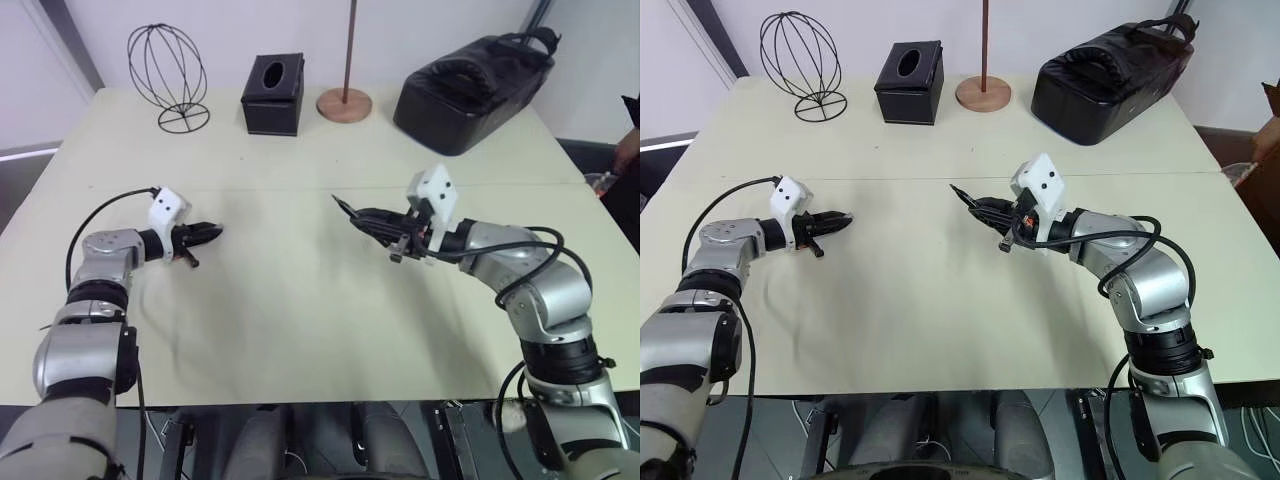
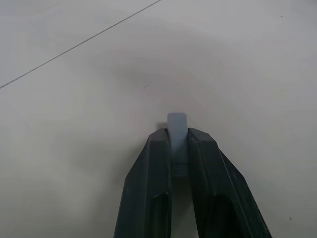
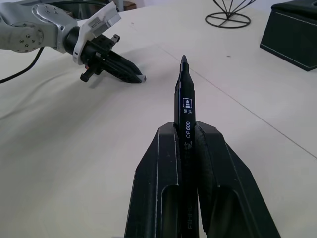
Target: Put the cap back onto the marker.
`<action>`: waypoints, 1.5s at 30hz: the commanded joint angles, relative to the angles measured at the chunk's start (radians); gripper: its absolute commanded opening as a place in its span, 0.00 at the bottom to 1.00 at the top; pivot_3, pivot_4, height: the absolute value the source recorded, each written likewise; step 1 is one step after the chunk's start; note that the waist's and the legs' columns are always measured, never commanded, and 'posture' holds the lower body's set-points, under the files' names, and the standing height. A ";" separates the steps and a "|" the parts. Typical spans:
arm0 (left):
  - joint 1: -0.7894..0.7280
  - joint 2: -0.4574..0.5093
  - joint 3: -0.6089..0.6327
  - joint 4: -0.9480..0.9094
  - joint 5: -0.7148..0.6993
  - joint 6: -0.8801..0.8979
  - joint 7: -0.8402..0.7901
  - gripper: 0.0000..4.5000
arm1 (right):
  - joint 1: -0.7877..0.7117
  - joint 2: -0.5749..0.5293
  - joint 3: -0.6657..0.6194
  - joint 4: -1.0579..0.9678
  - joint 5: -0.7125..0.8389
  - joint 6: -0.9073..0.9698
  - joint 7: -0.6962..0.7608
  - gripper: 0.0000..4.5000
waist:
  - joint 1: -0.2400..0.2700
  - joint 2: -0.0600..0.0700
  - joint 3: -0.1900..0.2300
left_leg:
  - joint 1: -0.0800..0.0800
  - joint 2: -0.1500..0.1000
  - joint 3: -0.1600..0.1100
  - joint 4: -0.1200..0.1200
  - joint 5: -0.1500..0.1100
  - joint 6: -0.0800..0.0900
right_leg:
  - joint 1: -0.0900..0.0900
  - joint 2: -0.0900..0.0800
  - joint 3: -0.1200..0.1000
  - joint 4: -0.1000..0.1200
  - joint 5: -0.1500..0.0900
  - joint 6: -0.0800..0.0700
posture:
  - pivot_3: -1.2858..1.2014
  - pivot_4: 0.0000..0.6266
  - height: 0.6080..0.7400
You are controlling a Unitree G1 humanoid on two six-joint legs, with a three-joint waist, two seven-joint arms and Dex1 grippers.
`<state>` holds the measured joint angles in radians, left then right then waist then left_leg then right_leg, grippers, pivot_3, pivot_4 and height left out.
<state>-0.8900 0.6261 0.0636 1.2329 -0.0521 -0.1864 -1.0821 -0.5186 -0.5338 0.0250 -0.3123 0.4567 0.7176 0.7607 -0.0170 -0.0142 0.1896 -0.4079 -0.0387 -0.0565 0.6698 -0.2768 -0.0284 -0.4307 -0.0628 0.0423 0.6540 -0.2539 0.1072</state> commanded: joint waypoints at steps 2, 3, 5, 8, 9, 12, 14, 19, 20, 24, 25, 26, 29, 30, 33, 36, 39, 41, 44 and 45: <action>0.002 0.006 0.008 0.008 0.008 -0.004 0.004 0.00 | -0.021 -0.008 -0.024 -0.006 0.012 -0.027 0.003 0.00 | 0.000 0.000 0.000 | 0.000 0.000 0.000 0.000 0.000 0.000 | 0.000 0.000 0.000 0.000 0.000 0.000 | 0.52 0.24 1.00; 0.000 0.007 0.010 0.007 0.007 -0.005 0.007 0.00 | -0.019 -0.009 -0.026 -0.003 0.011 -0.030 0.003 0.00 | 0.000 0.000 0.000 | 0.000 0.000 0.000 0.000 0.000 0.000 | 0.000 0.000 0.000 0.000 0.000 0.000 | 0.52 0.24 1.00; -0.008 0.010 0.023 0.001 -0.007 0.000 0.004 0.00 | -0.018 -0.019 -0.027 0.008 0.001 -0.041 0.008 0.00 | 0.000 0.000 0.000 | 0.000 0.000 0.000 0.000 0.000 0.000 | 0.000 0.000 0.000 0.000 0.000 0.000 | 0.52 0.24 1.00; -0.037 0.015 0.040 -0.028 -0.034 0.011 -0.041 0.00 | -0.026 -0.064 -0.017 0.051 -0.039 -0.086 0.036 0.00 | 0.000 0.000 0.000 | 0.000 0.000 0.000 0.000 0.000 0.000 | 0.000 0.000 0.000 0.000 0.000 0.000 | 0.52 0.24 1.00; -0.047 0.017 0.039 -0.045 -0.040 0.012 -0.064 0.00 | -0.031 -0.089 -0.005 0.075 -0.065 -0.113 0.052 0.00 | 0.001 0.000 0.000 | 0.000 0.000 0.000 0.000 0.000 0.000 | 0.000 0.000 0.000 0.000 0.000 0.000 | 0.52 0.24 1.00; -0.062 0.019 0.036 -0.079 -0.049 0.016 -0.109 0.00 | -0.040 -0.135 0.023 0.136 -0.120 -0.183 0.090 0.00 | 0.003 0.000 0.000 | 0.000 0.000 0.000 0.000 0.000 0.000 | 0.000 0.000 0.000 0.000 0.000 0.000 | 0.52 0.24 1.00; -0.078 0.019 0.023 -0.166 -0.069 0.040 -0.191 0.00 | -0.061 -0.172 0.044 0.216 -0.171 -0.257 0.135 0.00 | 0.000 0.000 0.000 | 0.000 0.000 0.001 0.000 0.000 0.000 | 0.000 0.000 0.000 0.000 0.000 0.000 | 0.52 0.24 1.00; -0.076 0.012 -0.019 -0.508 -0.150 0.190 -0.370 0.00 | -0.163 -0.225 0.114 0.395 -0.275 -0.427 0.251 0.00 | -0.004 0.000 0.000 | 0.000 0.000 0.001 0.000 0.000 0.000 | 0.000 0.000 0.000 0.000 0.000 0.000 | 0.52 0.24 1.00; -0.070 0.008 -0.032 -0.574 -0.161 0.211 -0.388 0.00 | -0.185 -0.229 0.131 0.418 -0.290 -0.456 0.281 0.00 | -0.004 0.000 0.000 | 0.000 0.001 0.001 0.000 0.000 0.000 | 0.000 0.000 0.000 0.000 0.000 0.000 | 0.52 0.24 1.00; -0.047 -0.002 -0.085 -0.723 -0.165 0.237 -0.422 0.00 | -0.240 -0.228 0.189 0.484 -0.350 -0.553 0.364 0.00 | -0.009 0.000 0.000 | 0.000 0.001 0.001 0.000 0.000 0.000 | 0.000 0.001 0.000 -0.001 0.000 0.000 | 0.52 0.24 1.00; -0.046 -0.004 -0.103 -0.747 -0.158 0.226 -0.427 0.00 | -0.249 -0.224 0.204 0.494 -0.364 -0.574 0.379 0.00 | -0.010 0.000 0.000 | 0.000 0.002 0.001 0.000 0.000 0.000 | 0.000 0.001 0.000 -0.001 0.000 0.000 | 0.52 0.24 1.00; -0.046 -0.004 -0.124 -0.768 -0.148 0.209 -0.437 0.00 | -0.257 -0.221 0.218 0.499 -0.376 -0.593 0.395 0.00 | -0.011 0.000 0.000 | 0.000 0.002 0.001 0.000 0.000 0.000 | 0.000 0.001 0.001 -0.001 0.000 0.000 | 0.52 0.24 1.00; -0.061 -0.011 -0.161 -0.773 -0.130 0.168 -0.444 0.00 | -0.270 -0.212 0.240 0.494 -0.388 -0.615 0.434 0.00 | -0.010 0.000 0.000 | 0.000 0.001 0.001 0.000 0.000 0.000 | 0.000 0.001 0.001 -0.001 0.000 0.000 | 0.52 0.24 1.00; -0.070 -0.021 -0.170 -0.761 -0.124 0.146 -0.438 0.00 | -0.273 -0.208 0.245 0.486 -0.388 -0.616 0.444 0.00 | -0.009 0.000 0.001 | 0.000 0.001 0.001 0.000 0.000 0.000 | 0.000 0.001 0.001 -0.001 0.000 0.000 | 0.52 0.24 1.00; -0.079 -0.047 -0.187 -0.740 -0.118 0.114 -0.425 0.00 | -0.277 -0.196 0.245 0.462 -0.391 -0.606 0.457 0.00 | -0.003 0.000 0.001 | 0.000 0.001 0.001 0.001 0.000 0.000 | 0.000 0.001 0.000 -0.001 0.000 0.000 | 0.52 0.24 1.00; -0.076 -0.056 -0.209 -0.714 -0.093 0.055 -0.416 0.00 | -0.284 -0.186 0.240 0.441 -0.393 -0.591 0.463 0.00 | -0.002 0.000 0.001 | 0.000 0.001 0.001 0.001 0.000 0.000 | 0.000 0.001 0.001 -0.001 0.000 0.000 | 0.52 0.24 1.00; -0.078 -0.068 -0.225 -0.672 -0.070 0.003 -0.404 0.00 | -0.295 -0.176 0.233 0.418 -0.386 -0.569 0.464 0.00 | -0.003 0.000 0.001 | 0.000 0.001 0.001 0.001 0.000 0.000 | 0.000 0.001 0.000 -0.001 0.000 0.000 | 0.52 0.24 1.00; -0.082 -0.076 -0.231 -0.643 -0.062 -0.021 -0.400 0.00 | -0.297 -0.172 0.228 0.401 -0.379 -0.552 0.464 0.00 | -0.001 0.000 0.001 | 0.000 0.001 0.001 0.001 0.000 0.000 | 0.000 0.001 0.000 -0.001 0.000 0.000 | 0.52 0.24 1.00; -0.092 -0.088 -0.240 -0.594 -0.047 -0.056 -0.393 0.00 | -0.295 -0.163 0.221 0.371 -0.365 -0.520 0.462 0.00 | -0.001 0.000 0.001 | 0.000 0.001 0.001 0.001 0.000 0.000 | 0.000 0.001 0.000 -0.001 0.000 0.000 | 0.52 0.24 1.00; -0.095 -0.092 -0.241 -0.580 -0.046 -0.061 -0.393 0.00 | -0.293 -0.159 0.220 0.362 -0.363 -0.513 0.460 0.00 | -0.001 0.000 0.001 | 0.000 0.001 0.001 0.001 0.000 0.000 | 0.000 0.001 0.000 0.000 0.000 0.000 | 0.52 0.24 1.00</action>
<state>-0.9498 0.5357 -0.1812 0.6495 -0.0981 -0.2249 -1.4797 -0.7896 -0.6956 0.2761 0.0955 0.0682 0.1965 1.2236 -0.0179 -0.0143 0.1901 -0.4080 -0.0376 -0.0558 0.6712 -0.2767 -0.0285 -0.4305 -0.0618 0.0426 0.6535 -0.2540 0.1071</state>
